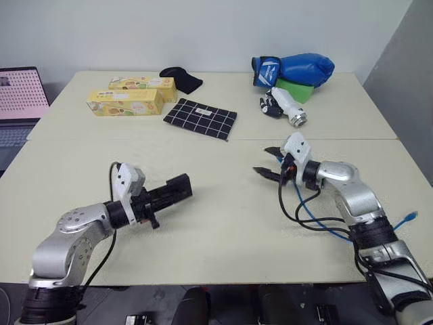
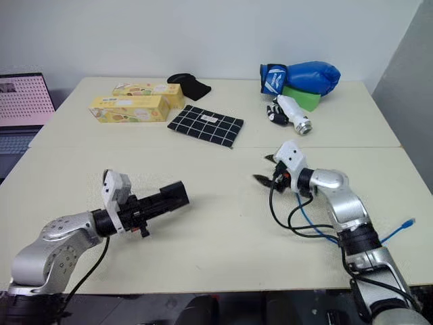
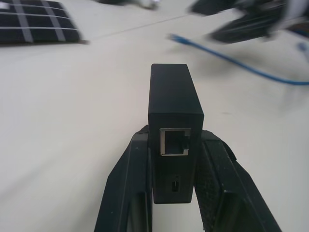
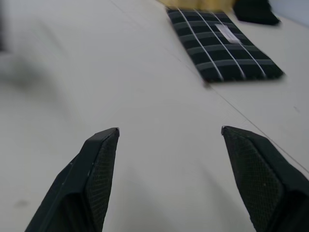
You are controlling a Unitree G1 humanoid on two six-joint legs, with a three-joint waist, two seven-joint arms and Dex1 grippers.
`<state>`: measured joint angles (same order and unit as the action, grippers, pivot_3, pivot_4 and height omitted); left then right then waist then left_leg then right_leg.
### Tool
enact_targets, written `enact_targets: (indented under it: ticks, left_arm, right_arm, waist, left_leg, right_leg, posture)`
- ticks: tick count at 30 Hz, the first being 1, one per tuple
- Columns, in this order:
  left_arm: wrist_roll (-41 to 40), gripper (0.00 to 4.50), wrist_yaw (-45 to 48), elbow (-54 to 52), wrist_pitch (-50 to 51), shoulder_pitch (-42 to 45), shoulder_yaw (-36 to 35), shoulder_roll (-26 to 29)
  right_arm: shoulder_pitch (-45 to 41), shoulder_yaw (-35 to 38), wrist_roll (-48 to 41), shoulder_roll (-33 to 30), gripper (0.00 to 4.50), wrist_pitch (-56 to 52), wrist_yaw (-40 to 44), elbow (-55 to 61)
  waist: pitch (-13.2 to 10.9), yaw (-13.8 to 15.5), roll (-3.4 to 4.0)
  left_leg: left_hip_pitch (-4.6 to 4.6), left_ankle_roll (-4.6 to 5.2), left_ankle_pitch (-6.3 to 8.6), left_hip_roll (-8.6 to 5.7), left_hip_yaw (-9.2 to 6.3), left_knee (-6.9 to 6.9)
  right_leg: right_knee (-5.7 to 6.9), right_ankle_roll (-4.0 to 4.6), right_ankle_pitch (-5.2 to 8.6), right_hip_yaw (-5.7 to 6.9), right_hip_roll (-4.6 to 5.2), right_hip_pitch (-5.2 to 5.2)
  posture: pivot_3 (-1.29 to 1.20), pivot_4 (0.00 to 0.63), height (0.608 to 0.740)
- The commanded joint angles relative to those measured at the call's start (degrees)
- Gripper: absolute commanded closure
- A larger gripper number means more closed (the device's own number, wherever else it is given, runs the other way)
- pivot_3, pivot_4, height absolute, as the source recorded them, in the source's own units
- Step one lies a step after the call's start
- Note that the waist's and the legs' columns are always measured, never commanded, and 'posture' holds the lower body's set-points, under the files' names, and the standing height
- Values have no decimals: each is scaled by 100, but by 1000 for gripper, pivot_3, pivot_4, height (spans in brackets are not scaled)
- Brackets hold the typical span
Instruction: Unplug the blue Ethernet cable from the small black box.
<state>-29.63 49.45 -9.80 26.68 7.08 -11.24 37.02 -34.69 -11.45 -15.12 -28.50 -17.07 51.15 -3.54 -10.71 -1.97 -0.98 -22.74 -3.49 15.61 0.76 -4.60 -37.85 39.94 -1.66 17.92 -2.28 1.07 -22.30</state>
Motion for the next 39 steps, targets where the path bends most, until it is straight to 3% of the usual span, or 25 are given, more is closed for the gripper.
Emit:
enact_targets:
  ticks: [1,7,14,16,20,25,29,34,39]
  left_arm:
    - [1035,3717,-1077,595,-1568,240,-144,-504]
    - [1838,3717,-2682,1809,-3137,618,-439,-1326]
    - [1970,3717,-3187,3443,-4113,1037,-593,-1568]
    - [1860,3008,-3091,3708,-4312,1092,-605,-1611]
    - [1682,2303,-2809,3840,-4501,993,-582,-1650]
    - [1582,1155,-2770,3436,-4308,655,-588,-1643]
    - [1541,426,-2874,2501,-3681,24,-611,-1529]
    - [1253,426,-2887,1106,-2611,-812,-755,-1308]
    - [997,426,-2543,-98,-1436,-1394,-838,-648]
  right_arm:
    - [-137,-256,-377,147,1015,-622,263,1179]
    - [-708,-779,35,1057,1015,-930,-252,969]
    - [-747,-1029,224,1204,1015,-961,-201,947]
    - [-727,-1038,262,1197,962,-971,-203,958]
    - [-676,-1014,288,1192,962,-1048,-229,1038]
    - [-570,-998,259,1135,962,-1192,-247,1234]
    - [-403,-972,242,1084,962,-1340,-309,1394]
    - [-17,-859,240,1109,962,-1502,-589,1566]
    - [359,-278,43,770,962,-1832,-733,1819]
  waist:
    - [1,-4,-2]
    - [2,15,-3]
    - [7,46,-12]
    - [7,46,-12]
    - [7,23,-12]
    - [7,8,-12]
    - [7,-9,-12]
    - [8,-5,-13]
    - [8,25,-12]
  left_leg:
    - [4,0,0,0,0,0]
    - [6,-2,-1,-2,-6,-1]
    - [-8,-1,-1,-13,-7,-7]
    - [-8,-1,-1,-16,-7,-8]
    - [-5,-1,-1,-14,-7,-7]
    - [-4,-1,-1,-10,-6,-5]
    - [-2,-1,-1,-5,-5,-3]
    - [0,-1,-1,2,-7,-2]
    - [-3,-1,-1,-2,-13,-2]
  right_leg:
    - [3,0,0,0,0,2]
    - [6,1,-1,5,-1,1]
    - [-2,-6,-5,12,12,-1]
    - [-2,-9,-6,12,11,-1]
    - [0,-9,-7,13,11,-1]
    - [0,-9,-7,10,11,-1]
    - [-1,-9,-6,6,11,-1]
    - [0,-9,-6,4,11,0]
    - [1,-9,-6,7,10,1]
  posture:
    - [0,150,740]
    - [0,150,740]
    - [0,150,740]
    - [0,150,740]
    - [0,150,740]
    - [0,150,740]
    - [0,150,740]
    - [0,150,740]
    - [0,150,740]
